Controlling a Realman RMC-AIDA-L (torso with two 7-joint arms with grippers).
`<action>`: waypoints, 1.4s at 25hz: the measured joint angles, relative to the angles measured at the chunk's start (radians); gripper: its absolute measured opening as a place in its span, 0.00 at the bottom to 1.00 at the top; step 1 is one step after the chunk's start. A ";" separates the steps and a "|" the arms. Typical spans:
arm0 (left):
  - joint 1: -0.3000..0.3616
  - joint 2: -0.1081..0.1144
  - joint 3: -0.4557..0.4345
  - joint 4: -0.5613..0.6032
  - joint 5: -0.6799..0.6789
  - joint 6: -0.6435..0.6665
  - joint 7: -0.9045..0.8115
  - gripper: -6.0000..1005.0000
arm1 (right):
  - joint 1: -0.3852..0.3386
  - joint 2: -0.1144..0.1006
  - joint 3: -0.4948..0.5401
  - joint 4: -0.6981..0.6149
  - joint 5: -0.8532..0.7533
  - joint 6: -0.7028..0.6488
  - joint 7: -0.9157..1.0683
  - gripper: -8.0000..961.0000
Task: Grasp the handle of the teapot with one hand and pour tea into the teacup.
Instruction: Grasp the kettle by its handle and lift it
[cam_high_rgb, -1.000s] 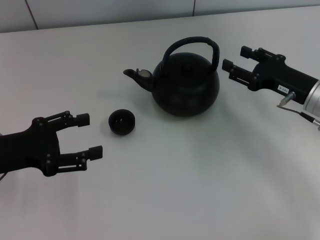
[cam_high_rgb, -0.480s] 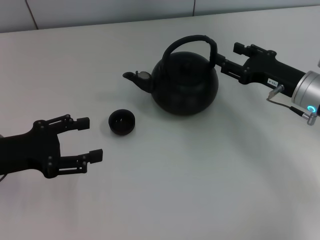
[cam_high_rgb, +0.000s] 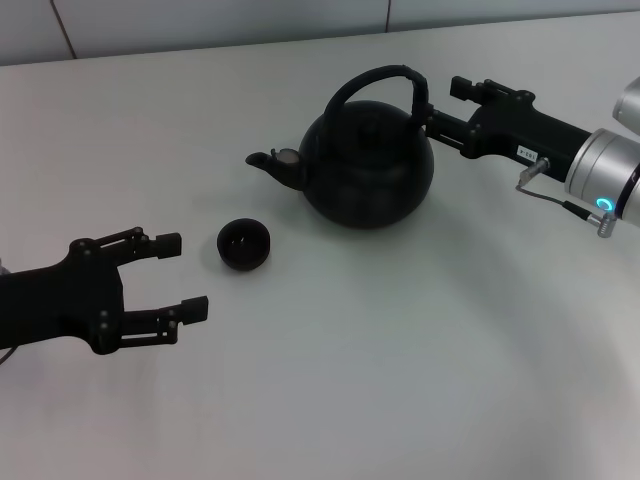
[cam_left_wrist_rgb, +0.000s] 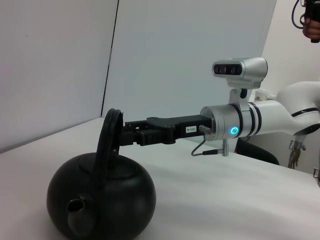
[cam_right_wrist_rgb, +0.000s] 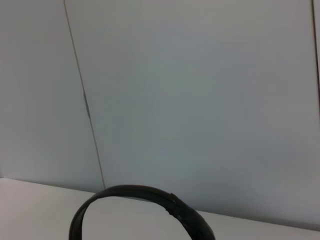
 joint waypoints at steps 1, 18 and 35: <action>0.000 0.000 0.000 0.000 0.000 -0.001 0.000 0.86 | 0.001 0.000 0.000 0.000 0.000 0.000 0.000 0.71; -0.001 -0.002 0.000 0.000 0.000 -0.014 0.009 0.86 | 0.026 -0.002 0.006 0.011 0.000 0.025 -0.015 0.57; 0.000 -0.004 0.000 0.000 0.000 -0.023 0.010 0.86 | 0.050 -0.001 0.006 0.064 0.000 0.031 -0.128 0.43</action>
